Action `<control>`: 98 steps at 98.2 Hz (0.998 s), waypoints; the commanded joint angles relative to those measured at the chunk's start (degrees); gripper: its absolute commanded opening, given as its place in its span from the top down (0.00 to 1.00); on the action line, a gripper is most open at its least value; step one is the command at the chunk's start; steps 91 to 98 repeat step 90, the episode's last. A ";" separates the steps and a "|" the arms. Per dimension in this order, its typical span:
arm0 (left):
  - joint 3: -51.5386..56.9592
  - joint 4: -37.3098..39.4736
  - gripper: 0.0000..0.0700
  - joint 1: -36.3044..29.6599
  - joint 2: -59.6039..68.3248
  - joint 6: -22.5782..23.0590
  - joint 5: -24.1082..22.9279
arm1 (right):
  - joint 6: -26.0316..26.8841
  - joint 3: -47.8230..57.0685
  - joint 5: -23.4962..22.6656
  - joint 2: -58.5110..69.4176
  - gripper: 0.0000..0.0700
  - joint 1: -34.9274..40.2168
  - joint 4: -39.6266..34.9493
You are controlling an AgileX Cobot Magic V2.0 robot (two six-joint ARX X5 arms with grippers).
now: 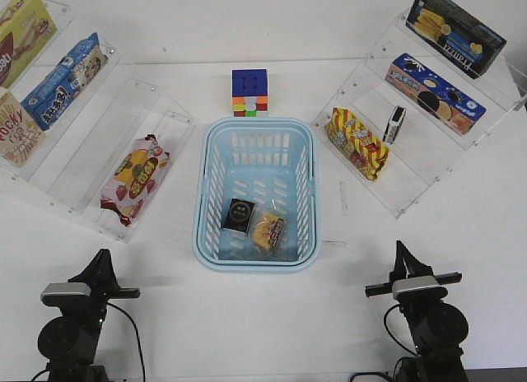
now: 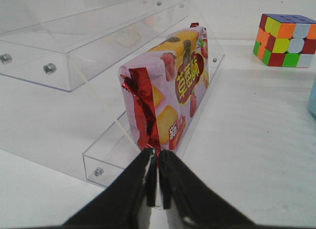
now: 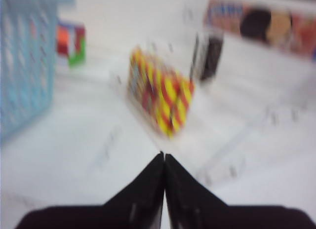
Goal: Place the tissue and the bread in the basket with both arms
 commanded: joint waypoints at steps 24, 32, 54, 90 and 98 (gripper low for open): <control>-1.16 1.18 1.00 0.02 -0.07 0.39 0.07 | 1.79 -1.55 2.71 -1.99 1.00 -0.96 -0.35; -1.16 1.18 1.00 0.02 -0.04 0.39 0.07 | 1.88 -1.53 2.75 -2.01 1.00 -1.03 0.15; -1.16 1.20 1.00 0.02 -0.04 0.39 0.07 | 1.88 -1.53 2.80 -2.03 1.00 -1.03 1.09; -1.16 1.20 1.00 0.02 -0.04 0.39 0.07 | 1.88 -1.53 2.80 -2.03 1.00 -1.03 1.09; -1.16 1.20 1.00 0.02 -0.04 0.39 0.07 | 1.88 -1.53 2.80 -2.03 1.00 -1.03 1.09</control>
